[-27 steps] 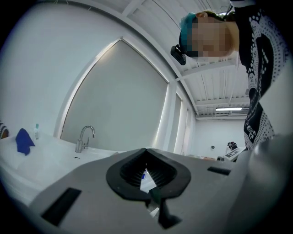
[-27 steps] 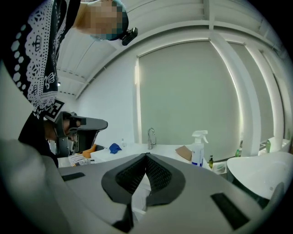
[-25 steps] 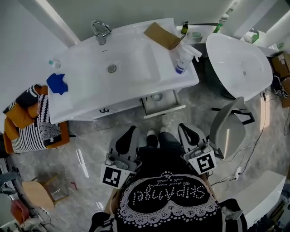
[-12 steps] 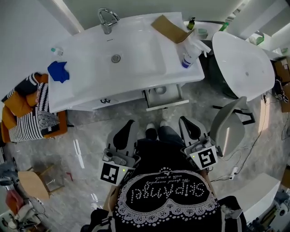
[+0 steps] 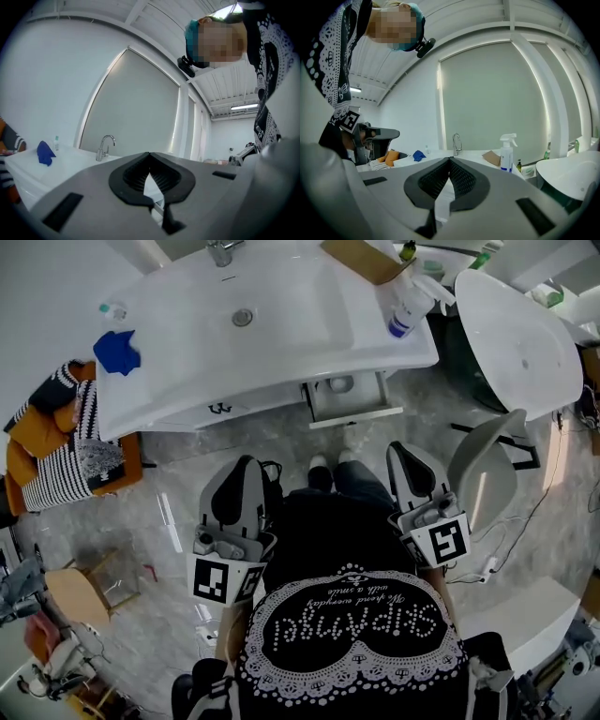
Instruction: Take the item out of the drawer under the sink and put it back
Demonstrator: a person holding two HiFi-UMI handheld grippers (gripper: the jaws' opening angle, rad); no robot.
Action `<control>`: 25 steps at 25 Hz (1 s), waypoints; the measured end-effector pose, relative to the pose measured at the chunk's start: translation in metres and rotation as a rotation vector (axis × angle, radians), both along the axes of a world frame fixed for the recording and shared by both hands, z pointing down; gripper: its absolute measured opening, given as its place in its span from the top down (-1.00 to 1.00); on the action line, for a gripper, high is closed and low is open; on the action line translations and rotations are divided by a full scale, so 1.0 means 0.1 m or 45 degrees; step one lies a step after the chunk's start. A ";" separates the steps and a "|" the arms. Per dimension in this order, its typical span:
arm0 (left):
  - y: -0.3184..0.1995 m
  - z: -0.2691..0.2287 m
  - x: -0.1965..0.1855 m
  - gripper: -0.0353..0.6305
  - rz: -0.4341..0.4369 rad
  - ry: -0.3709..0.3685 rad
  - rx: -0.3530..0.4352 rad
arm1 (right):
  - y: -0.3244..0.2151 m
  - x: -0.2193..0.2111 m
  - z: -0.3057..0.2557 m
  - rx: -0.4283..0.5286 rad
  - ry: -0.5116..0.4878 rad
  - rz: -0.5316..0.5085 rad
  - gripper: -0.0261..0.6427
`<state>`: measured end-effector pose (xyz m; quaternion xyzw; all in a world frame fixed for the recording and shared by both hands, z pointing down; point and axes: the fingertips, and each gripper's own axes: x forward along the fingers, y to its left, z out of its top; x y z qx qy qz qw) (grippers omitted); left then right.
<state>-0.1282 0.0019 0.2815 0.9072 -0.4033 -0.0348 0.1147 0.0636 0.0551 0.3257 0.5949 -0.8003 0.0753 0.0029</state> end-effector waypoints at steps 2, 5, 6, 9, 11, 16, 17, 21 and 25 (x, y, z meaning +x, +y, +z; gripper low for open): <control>-0.01 0.01 -0.10 0.88 -0.013 -0.026 0.020 | 0.02 -0.01 0.02 -0.007 0.000 0.004 0.87; -0.01 0.06 -0.23 0.88 -0.027 -0.058 0.039 | 0.04 -0.03 0.06 -0.015 0.003 0.004 0.87; 0.00 0.08 -0.26 0.88 -0.035 -0.063 0.035 | 0.05 -0.03 0.07 -0.016 0.004 0.002 0.87; 0.02 0.13 -0.28 0.88 -0.045 -0.067 0.014 | 0.07 -0.04 0.09 -0.033 0.004 -0.001 0.87; 0.04 0.12 -0.25 0.88 -0.040 -0.060 0.011 | 0.06 -0.04 0.09 -0.037 0.006 -0.007 0.87; 0.06 0.12 -0.24 0.88 -0.034 -0.038 0.016 | 0.07 -0.10 0.12 -0.047 0.018 -0.026 0.87; 0.06 0.13 -0.25 0.88 -0.036 -0.037 0.015 | 0.06 -0.11 0.09 -0.025 0.019 -0.032 0.87; 0.05 0.13 -0.26 0.88 -0.041 -0.036 0.009 | 0.02 -0.11 0.04 0.032 0.045 -0.038 0.87; 0.03 0.12 -0.27 0.88 -0.043 -0.041 0.005 | 0.01 -0.11 0.05 0.021 0.036 -0.028 0.87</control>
